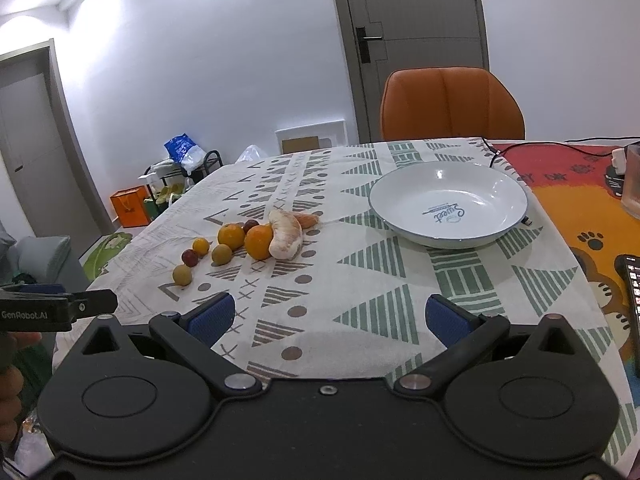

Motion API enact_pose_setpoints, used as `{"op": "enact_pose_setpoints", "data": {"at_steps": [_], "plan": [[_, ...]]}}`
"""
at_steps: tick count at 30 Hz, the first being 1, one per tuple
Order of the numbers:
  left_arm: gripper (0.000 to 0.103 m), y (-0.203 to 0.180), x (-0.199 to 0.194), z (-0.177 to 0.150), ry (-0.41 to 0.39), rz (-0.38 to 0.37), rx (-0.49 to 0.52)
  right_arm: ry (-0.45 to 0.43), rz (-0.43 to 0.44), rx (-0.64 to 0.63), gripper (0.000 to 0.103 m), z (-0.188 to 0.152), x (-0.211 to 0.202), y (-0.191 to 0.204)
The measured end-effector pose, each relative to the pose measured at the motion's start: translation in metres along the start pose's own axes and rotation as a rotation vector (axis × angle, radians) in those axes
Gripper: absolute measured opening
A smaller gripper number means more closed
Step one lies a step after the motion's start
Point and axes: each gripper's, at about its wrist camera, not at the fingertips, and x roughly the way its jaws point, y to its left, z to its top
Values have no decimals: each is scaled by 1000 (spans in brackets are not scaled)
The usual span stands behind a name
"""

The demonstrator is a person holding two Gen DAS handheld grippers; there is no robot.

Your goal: Organize fruits

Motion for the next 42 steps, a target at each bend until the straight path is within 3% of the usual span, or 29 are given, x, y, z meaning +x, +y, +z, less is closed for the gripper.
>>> {"op": "enact_pose_setpoints", "data": {"at_steps": [12, 35, 42], "plan": [[103, -5, 16, 12, 2, -26, 18, 15, -20, 16, 103, 10, 16, -11], [101, 2, 77, 34, 32, -63, -24, 42, 43, 58, 103, 33, 67, -27], [86, 7, 97, 36, 49, -65, -39, 55, 82, 64, 103, 36, 86, -27]]}}
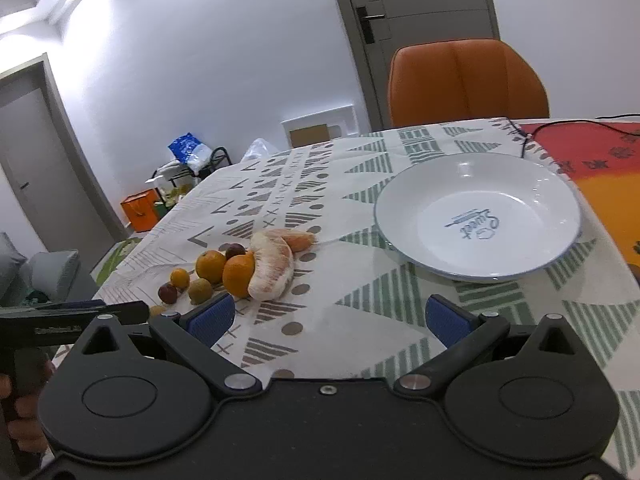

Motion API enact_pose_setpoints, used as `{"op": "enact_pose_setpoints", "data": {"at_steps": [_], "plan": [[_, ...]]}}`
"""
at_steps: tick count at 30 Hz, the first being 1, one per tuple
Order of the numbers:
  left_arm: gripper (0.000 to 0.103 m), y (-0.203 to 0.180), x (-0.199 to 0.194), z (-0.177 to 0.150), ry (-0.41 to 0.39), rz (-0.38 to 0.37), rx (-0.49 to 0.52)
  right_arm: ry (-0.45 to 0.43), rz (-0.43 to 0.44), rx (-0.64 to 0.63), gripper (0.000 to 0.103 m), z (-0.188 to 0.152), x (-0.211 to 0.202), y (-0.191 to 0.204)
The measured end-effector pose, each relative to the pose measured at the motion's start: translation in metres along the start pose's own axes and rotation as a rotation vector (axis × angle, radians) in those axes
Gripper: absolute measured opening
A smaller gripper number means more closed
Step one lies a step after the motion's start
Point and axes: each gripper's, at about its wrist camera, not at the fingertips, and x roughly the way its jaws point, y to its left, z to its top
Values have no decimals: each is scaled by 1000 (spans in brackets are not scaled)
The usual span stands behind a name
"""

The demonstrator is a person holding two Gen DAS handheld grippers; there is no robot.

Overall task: Organize fruits
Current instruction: 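Grasp the yellow plum with the left gripper while the right gripper grasps the peeled pomelo segment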

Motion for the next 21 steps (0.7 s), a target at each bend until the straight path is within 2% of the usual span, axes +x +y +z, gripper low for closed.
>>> {"op": "enact_pose_setpoints", "data": {"at_steps": [3, 5, 8, 12, 13, 14, 15, 17, 21], "plan": [[74, 3, 10, 1, 21, -3, -14, -9, 27, -3, 103, 0, 6, 1], [62, 6, 17, 0, 40, -4, -23, -11, 39, -7, 103, 0, 10, 1], [55, 9, 26, -2, 58, -3, -40, -4, 50, -15, 103, 1, 18, 2], [50, 12, 35, -2, 71, 2, -51, 7, 72, -24, 100, 2, 26, 5], [44, 13, 37, -3, 75, 3, -53, 9, 75, -25, 98, 2, 29, 5], [31, 14, 40, -3, 84, 2, -55, 13, 79, -24, 96, 3, 30, 6], [25, 15, 44, -3, 102, 1, -59, 17, 84, -23, 95, 3, 33, 6], [23, 16, 45, -2, 101, 1, -61, 25, 88, -21, 93, 4, 39, 6], [23, 18, 42, 2, 67, 16, -54, 46, 99, -18, 82, 6, 51, 8]]}}
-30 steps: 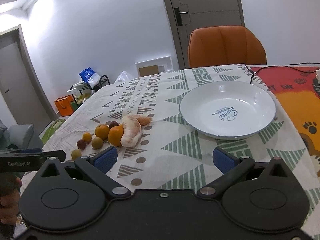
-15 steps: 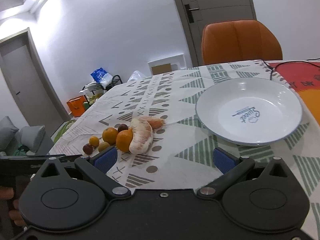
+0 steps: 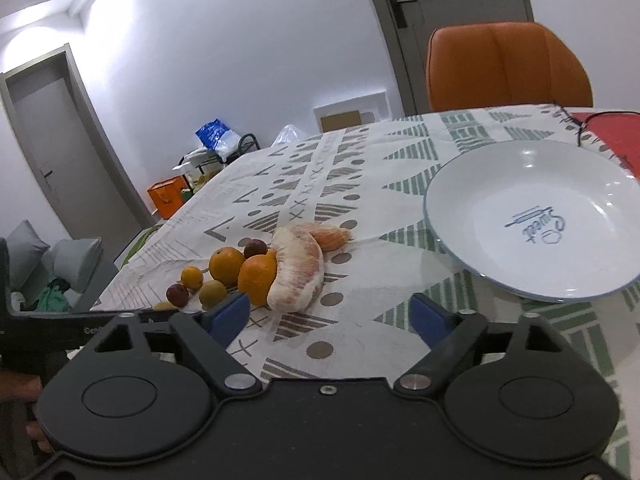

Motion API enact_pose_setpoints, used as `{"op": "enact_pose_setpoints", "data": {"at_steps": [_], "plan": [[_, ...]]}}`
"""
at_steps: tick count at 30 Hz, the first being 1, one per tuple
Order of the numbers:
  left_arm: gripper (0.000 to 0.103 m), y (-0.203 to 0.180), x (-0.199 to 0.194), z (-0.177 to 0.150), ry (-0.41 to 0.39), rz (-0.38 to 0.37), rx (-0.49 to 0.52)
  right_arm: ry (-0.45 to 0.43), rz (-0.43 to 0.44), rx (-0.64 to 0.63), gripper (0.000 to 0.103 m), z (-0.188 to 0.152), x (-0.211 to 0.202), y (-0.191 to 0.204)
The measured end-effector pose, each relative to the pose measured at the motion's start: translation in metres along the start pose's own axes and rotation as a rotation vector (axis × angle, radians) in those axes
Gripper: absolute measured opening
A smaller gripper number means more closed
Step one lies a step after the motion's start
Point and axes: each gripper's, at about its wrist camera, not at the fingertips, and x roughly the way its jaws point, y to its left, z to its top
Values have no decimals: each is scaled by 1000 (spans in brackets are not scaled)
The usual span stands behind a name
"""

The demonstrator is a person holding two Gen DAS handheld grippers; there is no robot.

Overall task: Organize fruits
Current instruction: 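Grasp the yellow plum with the left gripper while the right gripper grasps the peeled pomelo segment, then carry the pomelo segment to the white plate and open the right gripper while the left gripper carries the plum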

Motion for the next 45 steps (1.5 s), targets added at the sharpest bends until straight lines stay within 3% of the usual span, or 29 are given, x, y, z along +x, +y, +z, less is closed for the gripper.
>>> {"op": "enact_pose_setpoints", "data": {"at_steps": [5, 13, 24, 30, 32, 33, 45], "plan": [[23, 4, 1, 4, -6, -11, -3, 19, 26, 7, 74, 4, 16, 3], [23, 16, 2, 6, -17, -4, -32, 52, 55, 25, 50, 11, 45, 1], [23, 28, 5, 10, -27, 8, -55, 78, 48, 8, 50, 17, 76, 7], [24, 30, 7, 12, -33, 9, -59, 85, 4, -79, 51, 19, 85, 22], [23, 30, 7, 13, -35, 9, -57, 80, -9, -119, 46, 18, 88, 28], [24, 29, 7, 13, -35, 10, -57, 78, -17, -137, 39, 17, 89, 30], [24, 10, -4, 19, -73, -23, -26, 19, -5, -91, 38, 22, 56, 16]]}}
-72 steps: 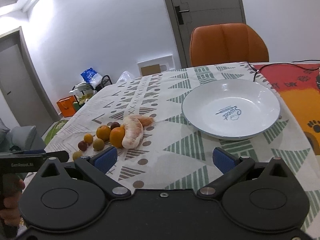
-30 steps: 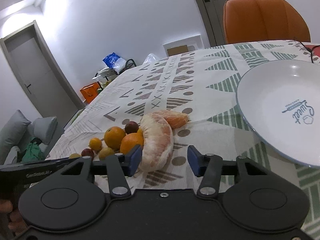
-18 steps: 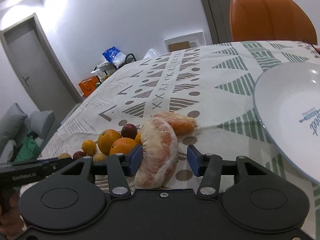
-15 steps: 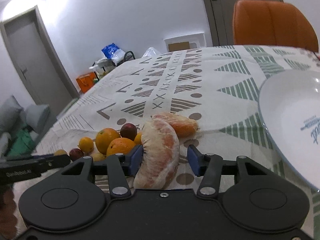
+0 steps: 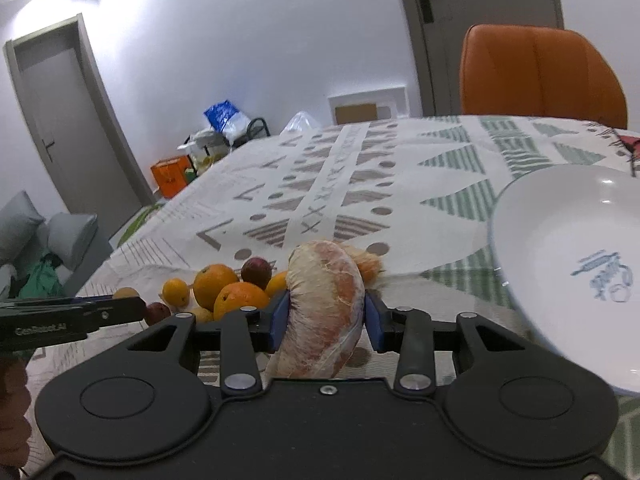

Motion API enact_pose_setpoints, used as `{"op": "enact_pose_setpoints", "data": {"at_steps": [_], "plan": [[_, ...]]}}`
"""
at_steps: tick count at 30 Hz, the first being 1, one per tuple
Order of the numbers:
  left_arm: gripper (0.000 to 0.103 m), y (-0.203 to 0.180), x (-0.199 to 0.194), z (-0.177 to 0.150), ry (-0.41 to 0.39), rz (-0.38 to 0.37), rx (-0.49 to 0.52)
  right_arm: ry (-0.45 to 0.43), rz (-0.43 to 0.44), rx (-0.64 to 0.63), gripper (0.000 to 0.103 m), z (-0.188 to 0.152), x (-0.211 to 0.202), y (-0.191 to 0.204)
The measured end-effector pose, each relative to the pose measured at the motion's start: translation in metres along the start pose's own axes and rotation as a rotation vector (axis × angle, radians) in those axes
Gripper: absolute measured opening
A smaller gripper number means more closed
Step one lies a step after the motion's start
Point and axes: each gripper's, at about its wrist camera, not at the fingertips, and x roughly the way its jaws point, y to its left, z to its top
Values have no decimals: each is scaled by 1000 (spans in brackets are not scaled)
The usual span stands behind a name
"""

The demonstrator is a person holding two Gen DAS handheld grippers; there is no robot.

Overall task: Organize fruits
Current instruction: 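Carry the pomelo segment to the white plate and open the right gripper while the left gripper carries the plum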

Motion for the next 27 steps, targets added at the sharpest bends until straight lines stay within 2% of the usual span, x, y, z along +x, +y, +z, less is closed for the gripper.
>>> {"op": "enact_pose_setpoints", "data": {"at_steps": [11, 27], "plan": [[24, -36, 9, 7, -10, -71, 59, -65, -60, 37, 38, 0, -38, -27], [23, -94, 32, 12, -4, -199, 131, -110, -261, 93, 38, -8, -68, -78]]}}
